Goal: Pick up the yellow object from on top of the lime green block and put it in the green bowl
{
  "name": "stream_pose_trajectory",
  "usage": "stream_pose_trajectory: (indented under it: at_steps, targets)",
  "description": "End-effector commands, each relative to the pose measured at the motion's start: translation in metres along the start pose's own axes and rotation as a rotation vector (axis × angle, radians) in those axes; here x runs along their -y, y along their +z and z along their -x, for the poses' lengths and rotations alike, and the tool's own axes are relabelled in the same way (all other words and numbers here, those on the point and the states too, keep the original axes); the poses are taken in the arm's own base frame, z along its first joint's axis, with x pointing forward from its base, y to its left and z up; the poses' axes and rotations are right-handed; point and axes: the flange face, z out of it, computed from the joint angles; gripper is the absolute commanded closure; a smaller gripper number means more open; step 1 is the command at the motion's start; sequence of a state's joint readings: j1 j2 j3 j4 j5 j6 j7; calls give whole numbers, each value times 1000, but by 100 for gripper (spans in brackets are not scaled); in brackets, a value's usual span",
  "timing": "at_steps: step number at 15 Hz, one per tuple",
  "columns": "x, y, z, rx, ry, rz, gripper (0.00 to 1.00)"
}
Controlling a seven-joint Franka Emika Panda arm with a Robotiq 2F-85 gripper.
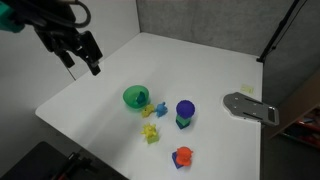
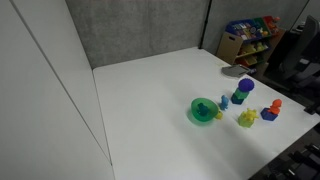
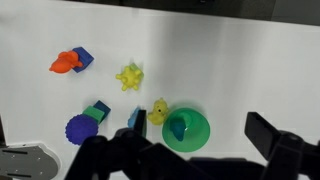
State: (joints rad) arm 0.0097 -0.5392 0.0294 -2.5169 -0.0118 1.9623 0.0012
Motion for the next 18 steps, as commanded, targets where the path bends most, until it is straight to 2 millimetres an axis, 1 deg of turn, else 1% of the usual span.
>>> stream_pose_trajectory:
  at_steps: [1,5,8,13,18]
  targets:
    - [9,19,-19,9,28,6,0]
    - [11,51,-33,52,50,13,0]
    - [9,79,-40,80,78,19,0]
    - [-1,130,-51,100,139,17,0]
    - [-19,179,-61,81,206,40,0]
